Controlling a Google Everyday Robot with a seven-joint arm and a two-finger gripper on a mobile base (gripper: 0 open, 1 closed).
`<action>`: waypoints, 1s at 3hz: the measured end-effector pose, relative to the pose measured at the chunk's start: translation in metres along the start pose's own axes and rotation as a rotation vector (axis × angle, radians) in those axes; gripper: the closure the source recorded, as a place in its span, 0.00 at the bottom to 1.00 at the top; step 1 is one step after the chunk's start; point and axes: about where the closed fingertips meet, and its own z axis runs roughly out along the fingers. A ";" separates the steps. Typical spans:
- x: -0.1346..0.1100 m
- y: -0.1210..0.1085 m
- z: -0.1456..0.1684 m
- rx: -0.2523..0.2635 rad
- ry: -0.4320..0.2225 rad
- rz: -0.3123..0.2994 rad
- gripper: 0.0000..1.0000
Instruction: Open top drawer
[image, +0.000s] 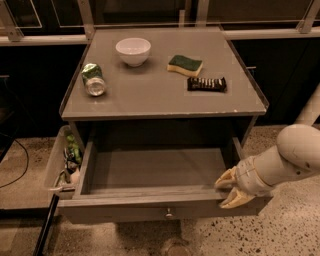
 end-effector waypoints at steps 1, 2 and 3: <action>0.000 0.000 0.000 0.000 0.000 0.000 0.75; 0.000 0.000 0.000 0.000 0.000 0.000 0.51; 0.000 0.000 0.000 0.000 0.000 0.000 0.28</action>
Offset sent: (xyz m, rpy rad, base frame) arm 0.0000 0.0000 0.0000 0.0000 0.0000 0.0000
